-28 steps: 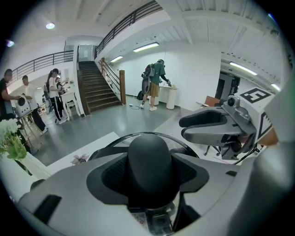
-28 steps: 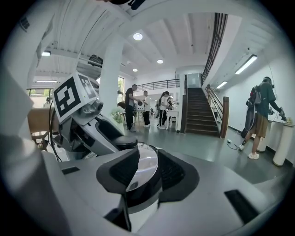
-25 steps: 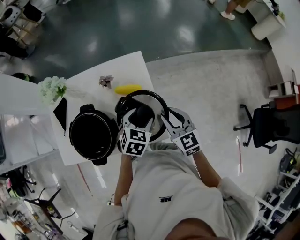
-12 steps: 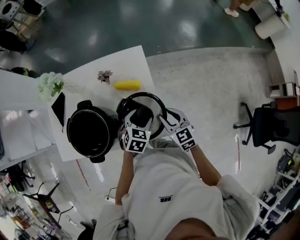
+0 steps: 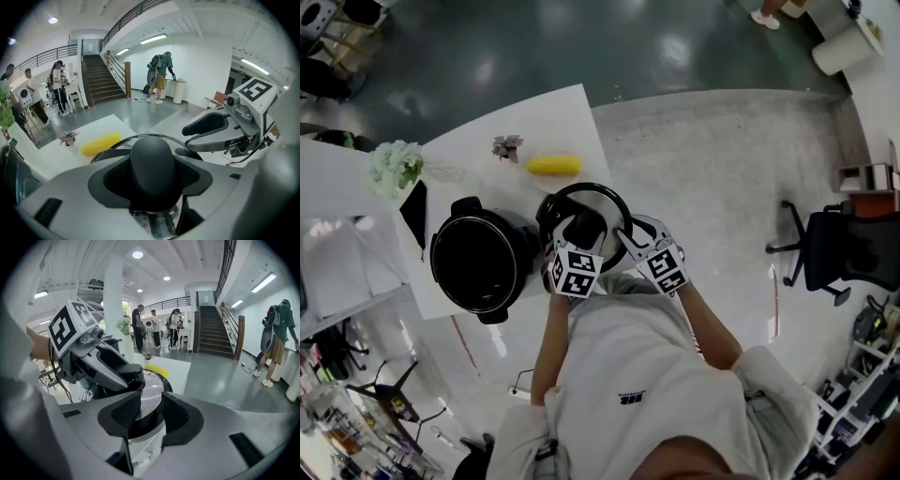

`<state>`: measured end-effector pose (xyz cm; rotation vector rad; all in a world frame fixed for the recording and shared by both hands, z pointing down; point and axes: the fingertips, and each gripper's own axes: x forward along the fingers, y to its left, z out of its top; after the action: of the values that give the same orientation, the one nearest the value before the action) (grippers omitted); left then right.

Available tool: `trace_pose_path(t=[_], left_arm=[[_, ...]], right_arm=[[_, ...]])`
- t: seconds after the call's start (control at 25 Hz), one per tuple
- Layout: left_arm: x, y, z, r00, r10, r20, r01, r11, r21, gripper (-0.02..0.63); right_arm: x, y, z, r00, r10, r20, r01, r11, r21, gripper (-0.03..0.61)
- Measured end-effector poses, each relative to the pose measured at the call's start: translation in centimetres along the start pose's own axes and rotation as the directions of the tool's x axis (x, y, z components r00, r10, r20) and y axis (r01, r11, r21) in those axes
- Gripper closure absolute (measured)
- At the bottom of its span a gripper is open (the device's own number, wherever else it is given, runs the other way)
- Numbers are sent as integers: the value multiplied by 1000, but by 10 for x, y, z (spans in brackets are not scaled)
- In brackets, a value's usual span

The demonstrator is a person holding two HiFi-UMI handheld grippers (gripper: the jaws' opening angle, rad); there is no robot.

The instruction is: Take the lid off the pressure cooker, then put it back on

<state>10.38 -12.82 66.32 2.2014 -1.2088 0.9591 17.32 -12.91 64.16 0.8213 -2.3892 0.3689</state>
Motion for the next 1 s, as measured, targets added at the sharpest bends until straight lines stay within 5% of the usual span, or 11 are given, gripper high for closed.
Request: trace_pose_path(t=[0.64, 1.0], left_arm=[[29, 2, -33, 999, 2, -38, -2, 1000, -16, 318], [33, 1, -39, 999, 38, -37, -36, 999, 36, 316]], right_arm=[[14, 1, -20, 999, 8, -46, -9, 1000, -21, 440], [15, 4, -25, 999, 10, -54, -10, 1000, -15, 440]])
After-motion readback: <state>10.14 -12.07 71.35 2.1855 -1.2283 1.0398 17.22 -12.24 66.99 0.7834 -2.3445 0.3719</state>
